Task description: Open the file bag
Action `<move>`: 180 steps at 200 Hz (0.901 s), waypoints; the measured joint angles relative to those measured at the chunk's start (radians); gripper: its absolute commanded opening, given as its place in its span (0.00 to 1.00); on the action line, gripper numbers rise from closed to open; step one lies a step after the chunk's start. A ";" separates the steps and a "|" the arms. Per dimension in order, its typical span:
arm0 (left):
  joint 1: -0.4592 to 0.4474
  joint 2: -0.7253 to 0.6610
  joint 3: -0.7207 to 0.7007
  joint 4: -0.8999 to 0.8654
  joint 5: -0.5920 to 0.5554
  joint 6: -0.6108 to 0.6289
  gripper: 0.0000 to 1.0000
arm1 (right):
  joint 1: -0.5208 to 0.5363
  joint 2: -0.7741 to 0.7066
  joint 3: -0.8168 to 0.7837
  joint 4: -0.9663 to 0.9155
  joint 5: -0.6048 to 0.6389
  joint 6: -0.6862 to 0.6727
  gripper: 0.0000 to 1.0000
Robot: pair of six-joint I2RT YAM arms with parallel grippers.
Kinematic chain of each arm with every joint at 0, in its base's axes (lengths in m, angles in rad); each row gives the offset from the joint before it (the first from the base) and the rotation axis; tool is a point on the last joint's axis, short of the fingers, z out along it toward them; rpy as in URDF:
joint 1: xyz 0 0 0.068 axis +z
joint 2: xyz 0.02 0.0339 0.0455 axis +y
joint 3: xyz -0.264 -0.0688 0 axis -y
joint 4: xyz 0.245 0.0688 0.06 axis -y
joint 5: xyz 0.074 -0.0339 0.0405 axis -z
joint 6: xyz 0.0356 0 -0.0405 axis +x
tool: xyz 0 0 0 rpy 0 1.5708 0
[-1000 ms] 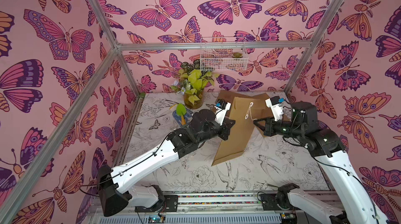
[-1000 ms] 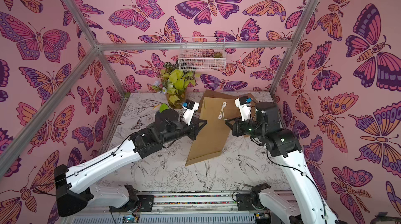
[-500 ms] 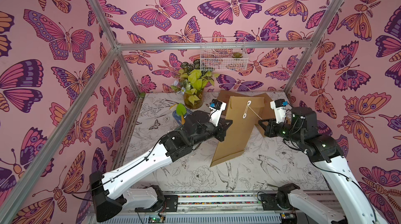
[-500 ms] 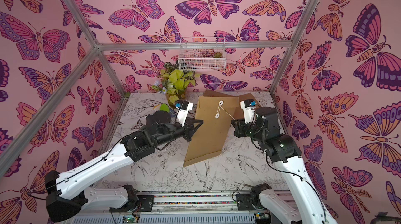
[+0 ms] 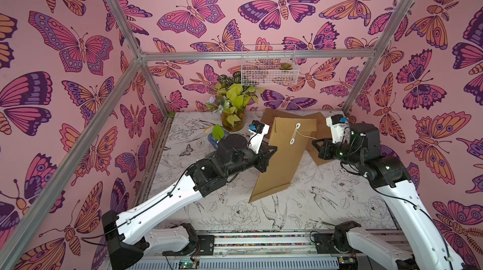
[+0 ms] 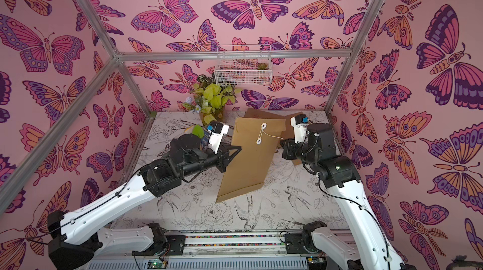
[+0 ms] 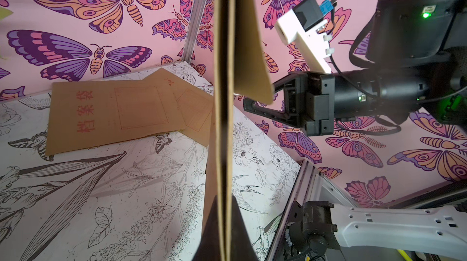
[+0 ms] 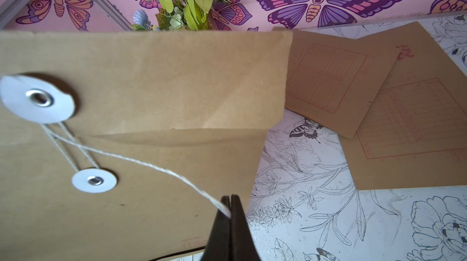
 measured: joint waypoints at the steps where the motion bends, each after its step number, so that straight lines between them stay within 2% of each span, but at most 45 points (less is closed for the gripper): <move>1: 0.000 -0.001 0.000 0.000 0.000 0.000 0.01 | 0.000 0.000 0.000 0.000 0.000 0.000 0.00; 54: 0.000 -0.045 -0.026 -0.003 0.018 0.000 0.01 | -0.018 0.005 0.000 -0.015 0.000 -0.011 0.00; 180: 0.000 -0.049 -0.026 -0.026 0.017 0.035 0.01 | -0.027 0.005 -0.029 -0.010 -0.027 -0.006 0.00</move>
